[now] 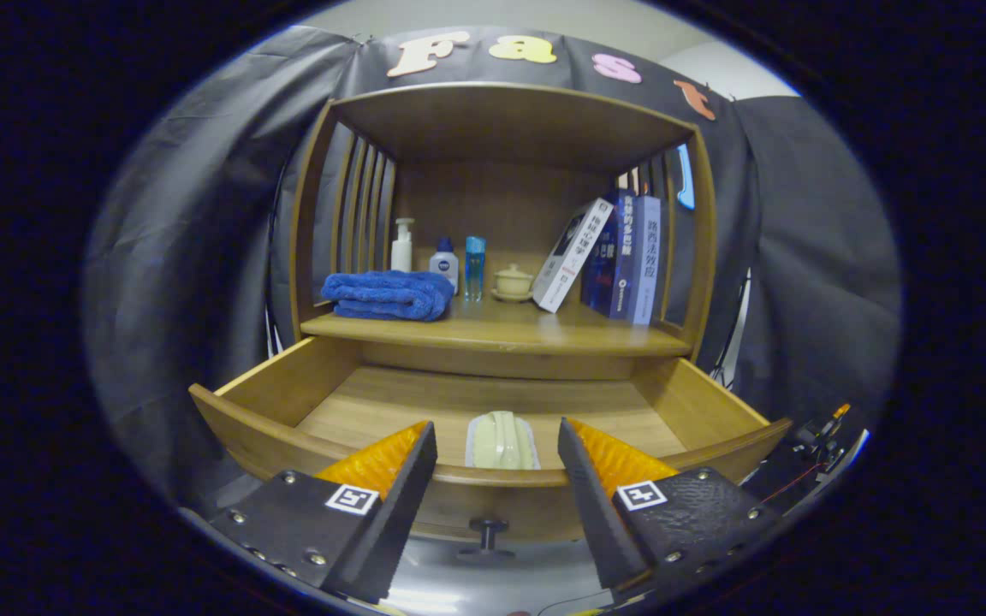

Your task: Pull open the drawer, take out the items inside it, and place them on the countertop above the cabinet.

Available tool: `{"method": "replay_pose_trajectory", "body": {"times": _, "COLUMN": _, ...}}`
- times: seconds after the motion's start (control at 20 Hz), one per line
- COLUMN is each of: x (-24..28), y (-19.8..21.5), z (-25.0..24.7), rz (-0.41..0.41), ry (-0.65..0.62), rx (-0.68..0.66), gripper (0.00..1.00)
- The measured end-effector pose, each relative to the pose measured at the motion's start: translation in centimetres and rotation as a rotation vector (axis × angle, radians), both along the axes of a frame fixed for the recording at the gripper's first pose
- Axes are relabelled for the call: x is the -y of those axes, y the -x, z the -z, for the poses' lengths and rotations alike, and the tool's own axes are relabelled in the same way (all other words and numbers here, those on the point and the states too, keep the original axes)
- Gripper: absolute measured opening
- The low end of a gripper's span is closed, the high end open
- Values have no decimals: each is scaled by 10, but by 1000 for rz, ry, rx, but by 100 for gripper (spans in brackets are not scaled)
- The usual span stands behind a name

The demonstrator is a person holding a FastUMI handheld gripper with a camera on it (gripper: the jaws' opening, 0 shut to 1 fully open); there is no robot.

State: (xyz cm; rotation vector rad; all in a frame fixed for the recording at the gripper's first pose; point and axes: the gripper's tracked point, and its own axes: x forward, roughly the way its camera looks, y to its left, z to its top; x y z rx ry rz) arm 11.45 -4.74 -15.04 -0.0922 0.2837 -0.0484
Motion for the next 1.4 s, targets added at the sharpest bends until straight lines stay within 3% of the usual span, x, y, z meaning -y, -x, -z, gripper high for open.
{"method": "replay_pose_trajectory", "body": {"times": 0.1, "x": 0, "y": -13, "z": 11, "rz": 7, "ry": -64, "rx": -73, "gripper": 86}}
{"method": "replay_pose_trajectory", "body": {"times": 0.2, "x": 2, "y": -27, "z": 20, "rz": 17, "ry": -47, "rx": -132, "gripper": 86}}
{"method": "replay_pose_trajectory", "body": {"times": 0.3, "x": 8, "y": -36, "z": 30, "rz": 39, "ry": -41, "rx": -191, "gripper": 94}}
{"method": "replay_pose_trajectory", "body": {"times": 0.45, "x": 6, "y": -54, "z": 33, "rz": 9, "ry": -56, "rx": -240, "gripper": 100}}
{"method": "replay_pose_trajectory", "body": {"times": 0.65, "x": 14, "y": -61, "z": 50, "rz": 38, "ry": -45, "rx": -387, "gripper": 99}}
{"method": "replay_pose_trajectory", "body": {"times": 0.85, "x": 15, "y": -76, "z": 56, "rz": 26, "ry": 30, "rx": -451, "gripper": 99}}
{"method": "replay_pose_trajectory", "body": {"times": 0.95, "x": 2, "y": -81, "z": 63, "rz": -5, "ry": 9, "rx": -487, "gripper": 99}}
{"method": "replay_pose_trajectory", "body": {"times": 1.1, "x": 16, "y": -91, "z": 69, "rz": 29, "ry": 74, "rx": -510, "gripper": 92}}
{"method": "replay_pose_trajectory", "body": {"times": 1.25, "x": 13, "y": -98, "z": 70, "rz": 36, "ry": -4, "rx": -523, "gripper": 92}}
{"method": "replay_pose_trajectory", "body": {"times": 1.4, "x": 13, "y": -96, "z": 77, "rz": 64, "ry": -106, "rx": -540, "gripper": 18}}
